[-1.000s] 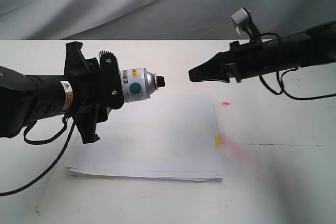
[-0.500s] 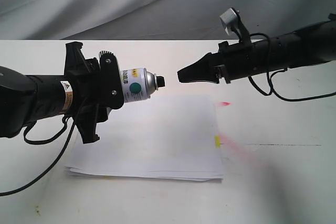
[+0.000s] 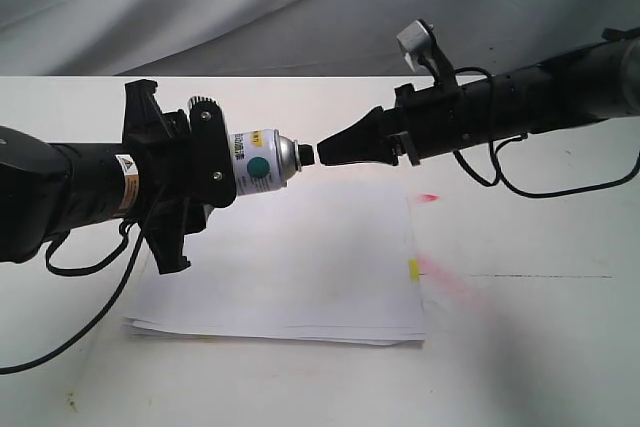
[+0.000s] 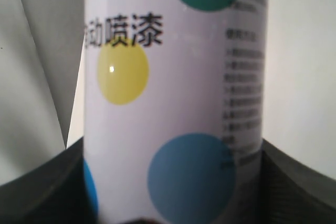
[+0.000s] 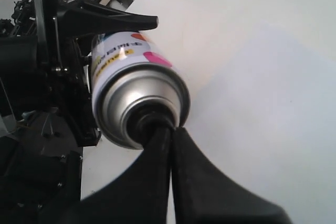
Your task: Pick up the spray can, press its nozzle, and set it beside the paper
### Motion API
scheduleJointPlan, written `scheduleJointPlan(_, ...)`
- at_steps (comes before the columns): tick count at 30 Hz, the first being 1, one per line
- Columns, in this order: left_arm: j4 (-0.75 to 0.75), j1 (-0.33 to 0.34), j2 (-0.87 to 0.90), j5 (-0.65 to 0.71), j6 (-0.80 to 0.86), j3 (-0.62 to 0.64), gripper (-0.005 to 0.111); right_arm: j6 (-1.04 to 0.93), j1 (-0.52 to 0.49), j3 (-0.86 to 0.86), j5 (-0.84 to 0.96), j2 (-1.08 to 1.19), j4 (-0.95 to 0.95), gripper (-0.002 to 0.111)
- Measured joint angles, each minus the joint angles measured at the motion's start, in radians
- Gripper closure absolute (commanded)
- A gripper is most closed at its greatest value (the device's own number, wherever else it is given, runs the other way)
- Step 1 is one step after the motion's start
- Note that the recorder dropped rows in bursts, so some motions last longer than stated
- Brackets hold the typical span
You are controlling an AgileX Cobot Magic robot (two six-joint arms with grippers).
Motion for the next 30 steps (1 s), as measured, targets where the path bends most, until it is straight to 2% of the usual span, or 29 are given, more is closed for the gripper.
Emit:
scheduleJointPlan(10, -0.015, 0.005, 0.002, 0.051, 0.0, 0.011, 0.107, -0.016, 0.072, 0.0, -0.017, 0.0, 0.027, 0.108)
scheduleJointPlan(30, -0.02, 0.005, 0.002, 0.051, 0.0, 0.011, 0.107, -0.022, 0.08, 0.0, -0.017, 0.0, 0.042, 0.108)
